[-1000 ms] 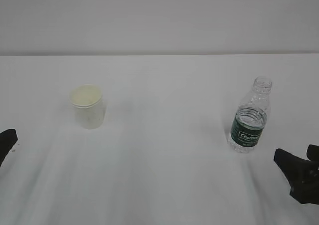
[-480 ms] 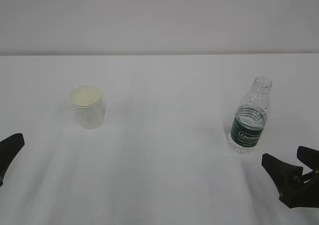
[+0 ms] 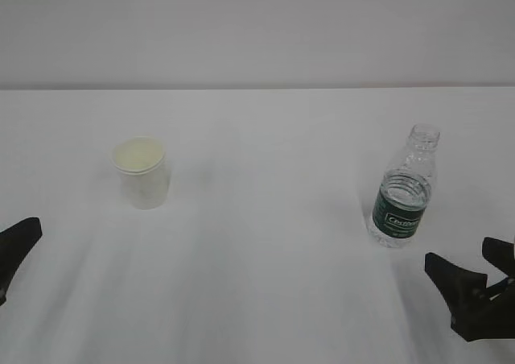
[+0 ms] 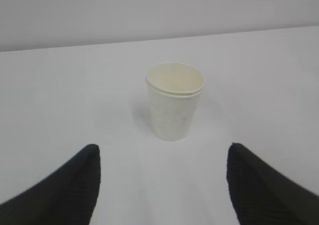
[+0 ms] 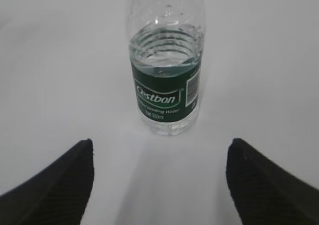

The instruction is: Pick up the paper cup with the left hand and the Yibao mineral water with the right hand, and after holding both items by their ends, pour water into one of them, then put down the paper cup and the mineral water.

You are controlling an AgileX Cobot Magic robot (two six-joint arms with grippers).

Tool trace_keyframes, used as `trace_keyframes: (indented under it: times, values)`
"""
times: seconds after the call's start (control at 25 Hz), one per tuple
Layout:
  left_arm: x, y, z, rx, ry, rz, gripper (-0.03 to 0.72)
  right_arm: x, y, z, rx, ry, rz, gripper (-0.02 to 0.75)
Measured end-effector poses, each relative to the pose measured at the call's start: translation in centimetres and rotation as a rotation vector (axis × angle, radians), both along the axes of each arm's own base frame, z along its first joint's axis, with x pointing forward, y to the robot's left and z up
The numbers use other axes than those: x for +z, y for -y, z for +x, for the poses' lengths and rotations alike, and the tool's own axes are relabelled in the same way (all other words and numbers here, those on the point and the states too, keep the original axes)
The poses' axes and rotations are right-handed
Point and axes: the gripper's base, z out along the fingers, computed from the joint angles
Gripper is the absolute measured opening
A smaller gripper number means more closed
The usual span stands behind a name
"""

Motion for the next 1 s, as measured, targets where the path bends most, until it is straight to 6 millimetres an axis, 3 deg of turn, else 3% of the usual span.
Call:
trace_keyframes:
  times: [0.16,1.0]
  values:
    - [0.0,0.0,0.0,0.0,0.0,0.0,0.571,-0.5,0.0,0.0,0.002,-0.027,-0.011,0.627]
    - [0.0,0.0,0.0,-0.002,-0.001,0.001,0.573,-2.5,-1.1,4.2,0.008,-0.046,-0.029,0.627]
